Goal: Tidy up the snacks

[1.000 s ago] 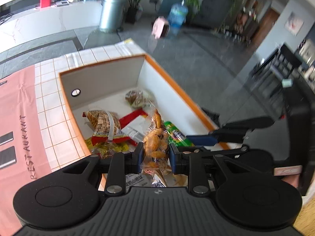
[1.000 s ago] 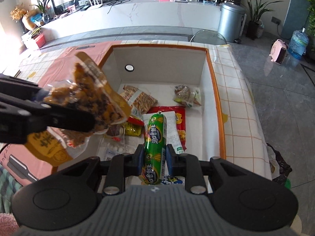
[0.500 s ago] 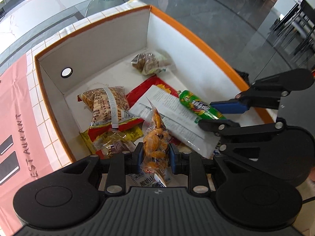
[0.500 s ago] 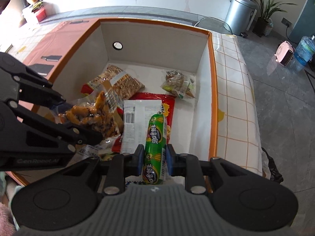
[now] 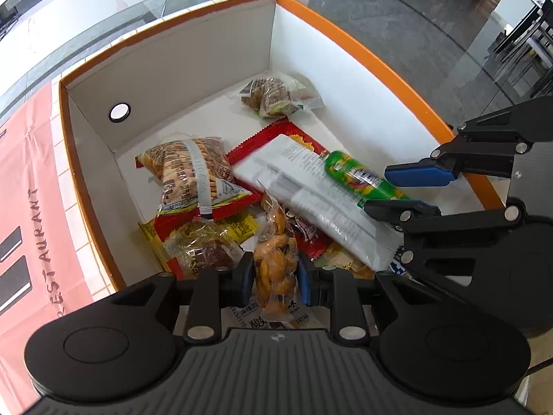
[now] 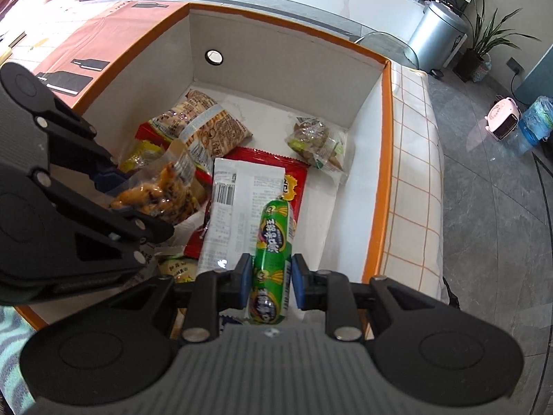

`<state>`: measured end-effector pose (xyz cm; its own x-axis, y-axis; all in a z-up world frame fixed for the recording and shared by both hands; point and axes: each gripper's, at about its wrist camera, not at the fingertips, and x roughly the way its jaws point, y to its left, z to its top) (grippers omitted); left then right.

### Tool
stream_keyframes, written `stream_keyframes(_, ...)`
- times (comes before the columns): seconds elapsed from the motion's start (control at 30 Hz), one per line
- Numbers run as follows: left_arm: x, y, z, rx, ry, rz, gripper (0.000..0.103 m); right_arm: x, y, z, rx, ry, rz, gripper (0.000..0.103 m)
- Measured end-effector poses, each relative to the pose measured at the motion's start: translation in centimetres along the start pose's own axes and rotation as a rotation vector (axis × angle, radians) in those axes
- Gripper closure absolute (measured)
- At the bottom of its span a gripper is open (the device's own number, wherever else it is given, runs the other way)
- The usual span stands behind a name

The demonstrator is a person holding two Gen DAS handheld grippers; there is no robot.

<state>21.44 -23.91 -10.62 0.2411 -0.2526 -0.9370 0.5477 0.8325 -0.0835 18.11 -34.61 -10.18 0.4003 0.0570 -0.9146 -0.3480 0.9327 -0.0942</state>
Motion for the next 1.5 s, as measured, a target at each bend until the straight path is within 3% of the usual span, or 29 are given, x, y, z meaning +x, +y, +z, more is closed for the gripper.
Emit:
stream_keyframes(0.1, -0.7, 0.1, -0.4, 0.002, -0.020, -0.044, 0.059, -0.2, -0.1, 0.1, 0.008, 0.003, 0.002, 0.080)
stream_keyframes(0.37, -4.7, 0.2, -1.6, 0.008, -0.091, -0.096, 0.034, -2.8, -0.6, 0.6, 0.029, -0.015, -0.016, 0.051)
stream_keyframes(0.5, -8.7, 1.4, -3.1, -0.031, -0.202, -0.083, 0.033, -5.6, -0.6, 0.5, 0.081, -0.085, -0.024, 0.045)
stream_keyframes(0.67, -13.2, 3.0, -6.3, -0.113, -0.362, 0.001, 0.029, -9.1, 0.5, -0.5, 0.239, -0.193, 0.014, 0.042)
stream_keyframes(0.83, -15.7, 4.5, -9.9, -0.230, -0.485, 0.040, 0.029, -11.2, 4.6, -2.2, 0.319, -0.295, 0.001, 0.038)
stream_keyframes(1.0, -17.7, 5.5, -12.6, -0.276, -0.583, 0.140, 0.029, -12.6, 8.5, -3.5, 0.378, -0.359, -0.005, 0.030)
stream_keyframes(1.1, -18.2, 6.1, -14.0, -0.316, -0.596, 0.201, 0.029, -13.3, 10.6, -4.0, 0.397, -0.392, -0.033, 0.022)
stream_keyframes(1.27, -18.2, 7.4, -15.8, -0.354, -0.590, 0.223, 0.030, -13.9, 13.3, -4.9, 0.431, -0.441, -0.046, 0.022)
stream_keyframes(1.5, -18.2, 7.5, -18.5, -0.307, -0.603, 0.281, 0.030, -13.7, 15.9, -5.8, 0.422, -0.471, -0.081, 0.018)
